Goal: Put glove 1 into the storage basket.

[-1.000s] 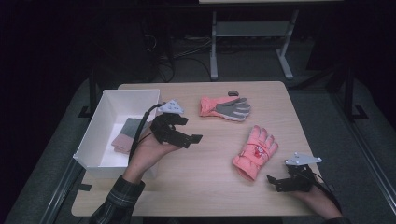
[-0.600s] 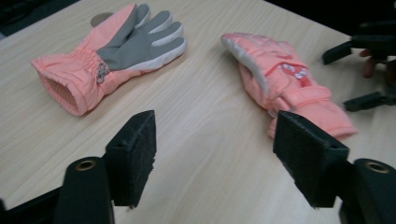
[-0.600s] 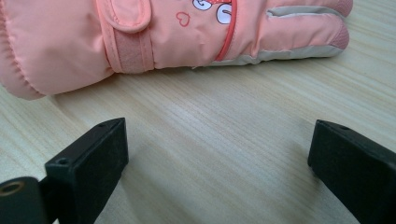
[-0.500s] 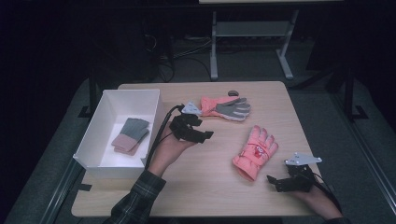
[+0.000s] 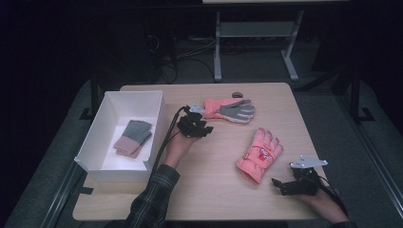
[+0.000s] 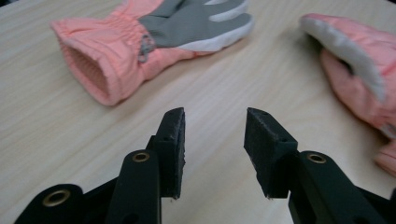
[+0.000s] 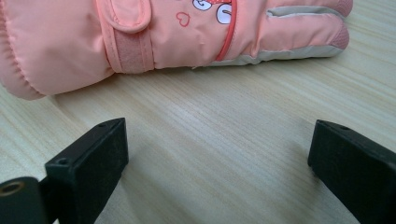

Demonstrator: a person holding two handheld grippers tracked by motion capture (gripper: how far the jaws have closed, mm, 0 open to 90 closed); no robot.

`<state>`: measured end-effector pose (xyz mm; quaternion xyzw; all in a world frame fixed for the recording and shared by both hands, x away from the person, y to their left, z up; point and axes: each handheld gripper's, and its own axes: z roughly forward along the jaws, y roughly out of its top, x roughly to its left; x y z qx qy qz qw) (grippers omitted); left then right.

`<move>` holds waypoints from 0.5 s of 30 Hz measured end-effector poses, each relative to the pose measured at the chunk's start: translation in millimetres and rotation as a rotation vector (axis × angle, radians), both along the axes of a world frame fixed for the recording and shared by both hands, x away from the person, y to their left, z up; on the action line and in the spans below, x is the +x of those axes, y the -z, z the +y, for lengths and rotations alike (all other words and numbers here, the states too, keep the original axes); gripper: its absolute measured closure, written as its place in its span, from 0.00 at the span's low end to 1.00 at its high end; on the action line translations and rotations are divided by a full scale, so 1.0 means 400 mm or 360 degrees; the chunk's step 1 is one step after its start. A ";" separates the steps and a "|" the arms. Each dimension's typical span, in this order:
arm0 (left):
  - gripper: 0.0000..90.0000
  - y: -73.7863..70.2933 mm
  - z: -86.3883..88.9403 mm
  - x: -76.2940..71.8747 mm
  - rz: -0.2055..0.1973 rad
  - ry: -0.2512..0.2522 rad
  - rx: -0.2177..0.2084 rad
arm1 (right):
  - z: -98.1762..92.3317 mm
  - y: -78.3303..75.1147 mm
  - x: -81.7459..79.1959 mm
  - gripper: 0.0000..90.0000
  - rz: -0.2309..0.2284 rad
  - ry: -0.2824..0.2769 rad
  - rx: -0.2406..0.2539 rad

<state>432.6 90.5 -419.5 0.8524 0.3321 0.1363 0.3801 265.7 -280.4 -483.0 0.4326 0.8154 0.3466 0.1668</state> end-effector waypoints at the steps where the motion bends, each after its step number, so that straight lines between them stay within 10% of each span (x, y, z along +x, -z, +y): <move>1: 0.64 0.007 0.001 0.009 -0.0008 -0.0017 0.0002 | 0.000 0.000 0.000 0.05 0.0000 0.0000 0.0000; 15: 0.64 0.062 0.006 0.141 -0.0020 -0.0105 0.0078 | 0.000 0.000 0.000 0.05 0.0001 0.0002 0.0005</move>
